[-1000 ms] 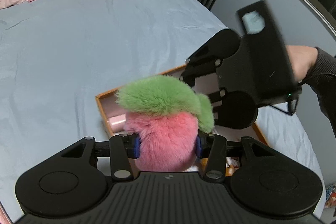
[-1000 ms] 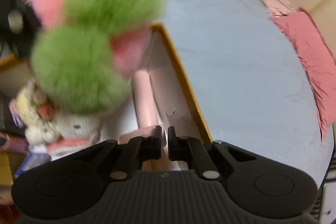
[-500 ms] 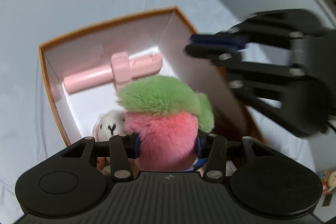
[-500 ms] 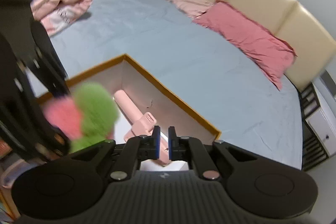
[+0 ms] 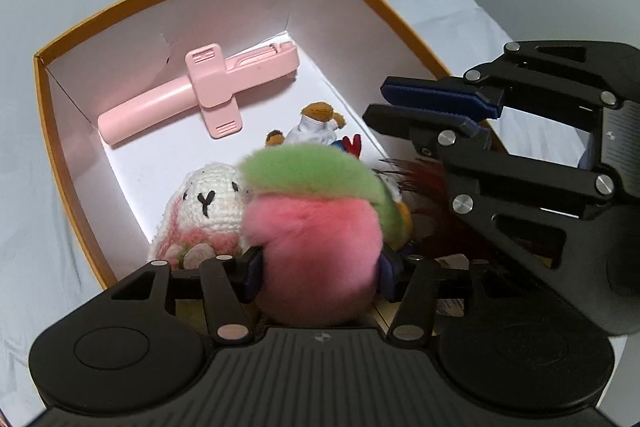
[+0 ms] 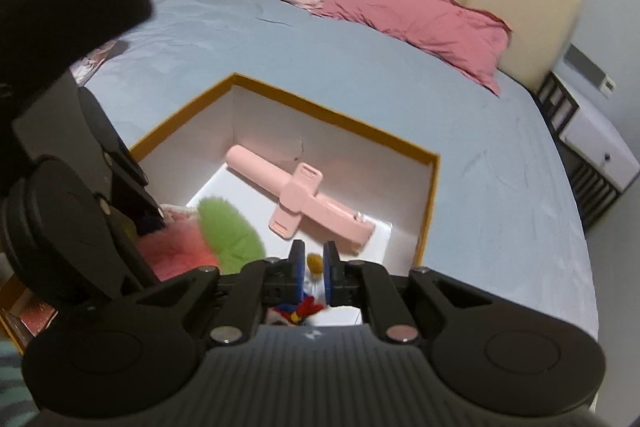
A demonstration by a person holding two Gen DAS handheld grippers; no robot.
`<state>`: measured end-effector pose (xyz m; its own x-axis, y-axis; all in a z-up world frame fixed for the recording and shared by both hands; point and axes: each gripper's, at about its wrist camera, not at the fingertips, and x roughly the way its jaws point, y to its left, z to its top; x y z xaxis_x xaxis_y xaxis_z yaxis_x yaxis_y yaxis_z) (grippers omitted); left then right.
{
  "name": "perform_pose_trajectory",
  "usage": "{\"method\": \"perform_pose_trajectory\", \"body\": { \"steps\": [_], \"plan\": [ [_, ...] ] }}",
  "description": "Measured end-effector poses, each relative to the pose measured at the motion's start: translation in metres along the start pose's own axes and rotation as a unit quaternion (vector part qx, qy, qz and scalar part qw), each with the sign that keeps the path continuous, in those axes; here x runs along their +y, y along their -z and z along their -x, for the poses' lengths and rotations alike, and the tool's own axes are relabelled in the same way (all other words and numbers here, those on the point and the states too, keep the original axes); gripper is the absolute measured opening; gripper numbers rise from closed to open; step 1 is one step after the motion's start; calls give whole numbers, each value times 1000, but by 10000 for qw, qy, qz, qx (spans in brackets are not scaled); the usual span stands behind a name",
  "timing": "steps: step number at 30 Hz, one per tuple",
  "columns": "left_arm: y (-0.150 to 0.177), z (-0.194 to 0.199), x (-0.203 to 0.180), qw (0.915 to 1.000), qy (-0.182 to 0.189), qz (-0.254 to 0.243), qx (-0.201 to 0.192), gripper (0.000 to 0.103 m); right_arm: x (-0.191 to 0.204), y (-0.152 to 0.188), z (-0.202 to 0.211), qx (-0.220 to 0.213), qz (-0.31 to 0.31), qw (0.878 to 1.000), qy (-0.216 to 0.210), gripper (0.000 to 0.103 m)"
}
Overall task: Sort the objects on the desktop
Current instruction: 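Release the selfie stick and pompom into the box, opening both grippers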
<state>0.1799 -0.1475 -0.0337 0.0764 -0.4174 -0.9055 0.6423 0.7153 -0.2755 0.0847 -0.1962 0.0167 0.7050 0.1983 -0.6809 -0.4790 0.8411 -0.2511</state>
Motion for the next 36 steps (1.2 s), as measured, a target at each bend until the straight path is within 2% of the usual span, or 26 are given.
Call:
{"method": "perform_pose_trajectory", "body": {
  "steps": [3, 10, 16, 21, 23, 26, 31, 32, 36],
  "plan": [
    [4, 11, -1, 9996, -11, -37, -276, 65, 1, 2, 7, -48, -40, 10000, 50, 19],
    [25, 45, 2, 9961, -63, 72, -877, 65, 4, -6, 13, -71, -311, 9994, -152, 24],
    [38, 62, 15, 9917, 107, 471, -1196, 65, 11, 1, -7, 451, -449, 9969, -463, 23],
    [41, 66, 16, 9908, 105, 596, -1212, 65, 33, 9, -22, 937, 207, 9952, -166, 23],
    [43, 69, 14, 9905, 121, 610, -1225, 65, 39, 13, -28, 1116, 414, 9928, -115, 18],
    [48, 76, 11, 9898, 124, 604, -1281, 65, 39, 13, -24, 1107, 390, 9931, -14, 18],
    [59, 88, 6, 9884, 65, 600, -1393, 66, 33, 6, 4, 846, 122, 9962, 173, 21],
    [62, 92, 4, 9878, 32, 597, -1441, 66, 34, 6, 11, 783, 102, 9966, 246, 24],
    [72, 107, -7, 9832, -145, 503, -1748, 65, 42, 8, 42, 450, -46, 9979, 467, 25]
  ]
}}
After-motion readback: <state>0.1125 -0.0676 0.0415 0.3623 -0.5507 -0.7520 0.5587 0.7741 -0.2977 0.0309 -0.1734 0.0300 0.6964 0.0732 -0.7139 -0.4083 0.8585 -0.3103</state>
